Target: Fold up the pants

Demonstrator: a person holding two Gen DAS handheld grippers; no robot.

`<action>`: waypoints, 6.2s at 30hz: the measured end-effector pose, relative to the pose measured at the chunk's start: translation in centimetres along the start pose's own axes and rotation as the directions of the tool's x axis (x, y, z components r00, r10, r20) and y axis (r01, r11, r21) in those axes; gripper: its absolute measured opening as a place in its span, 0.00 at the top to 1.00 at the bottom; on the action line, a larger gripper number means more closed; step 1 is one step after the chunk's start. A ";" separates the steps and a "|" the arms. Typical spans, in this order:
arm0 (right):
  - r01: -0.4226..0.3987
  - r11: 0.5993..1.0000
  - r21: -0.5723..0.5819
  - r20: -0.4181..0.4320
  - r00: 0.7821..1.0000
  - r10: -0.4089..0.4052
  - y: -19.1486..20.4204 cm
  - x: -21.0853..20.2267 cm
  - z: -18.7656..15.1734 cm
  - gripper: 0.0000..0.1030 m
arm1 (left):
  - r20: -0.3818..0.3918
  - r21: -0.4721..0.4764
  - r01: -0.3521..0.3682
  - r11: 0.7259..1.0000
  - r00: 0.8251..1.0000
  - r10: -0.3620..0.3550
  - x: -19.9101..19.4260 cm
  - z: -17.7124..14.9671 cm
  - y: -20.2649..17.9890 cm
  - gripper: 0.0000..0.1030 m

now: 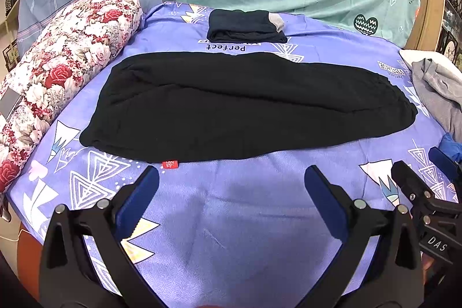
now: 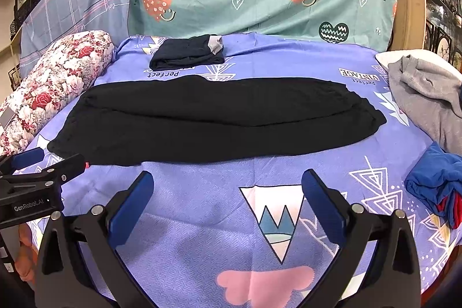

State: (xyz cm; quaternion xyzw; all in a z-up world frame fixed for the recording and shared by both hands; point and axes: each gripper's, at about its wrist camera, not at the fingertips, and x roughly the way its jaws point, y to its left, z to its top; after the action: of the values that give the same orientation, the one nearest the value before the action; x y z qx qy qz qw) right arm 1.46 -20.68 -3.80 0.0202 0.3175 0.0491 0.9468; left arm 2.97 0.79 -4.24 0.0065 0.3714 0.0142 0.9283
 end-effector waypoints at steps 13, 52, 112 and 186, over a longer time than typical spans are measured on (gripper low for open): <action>0.006 1.000 0.000 -0.001 1.000 -0.006 0.2 0.1 -0.3 0.01 | -0.017 0.020 -0.004 1.000 1.000 0.004 0.2 0.0 -0.3 0.02; 0.095 0.955 0.280 -0.225 0.974 -0.031 -9.2 6.5 1.2 0.01 | -0.290 -0.574 0.026 0.819 0.928 -0.233 14.2 3.8 22.1 0.30; 0.263 0.925 0.273 -0.314 0.934 -0.173 -25.9 13.6 7.8 0.16 | -0.148 -0.409 -0.293 0.864 0.956 0.255 4.8 7.5 25.0 0.20; 0.052 0.902 -0.428 -0.201 0.968 -0.151 1.0 35.6 20.9 0.97 | -0.246 0.103 -0.022 0.994 0.968 0.047 30.0 25.7 20.2 0.99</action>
State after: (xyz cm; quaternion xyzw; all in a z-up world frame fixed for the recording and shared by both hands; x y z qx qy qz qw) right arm 42.23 -16.07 -8.39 -0.2061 0.4073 0.0685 0.8871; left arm 42.01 21.84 -5.89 0.0571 0.4848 0.0125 0.8727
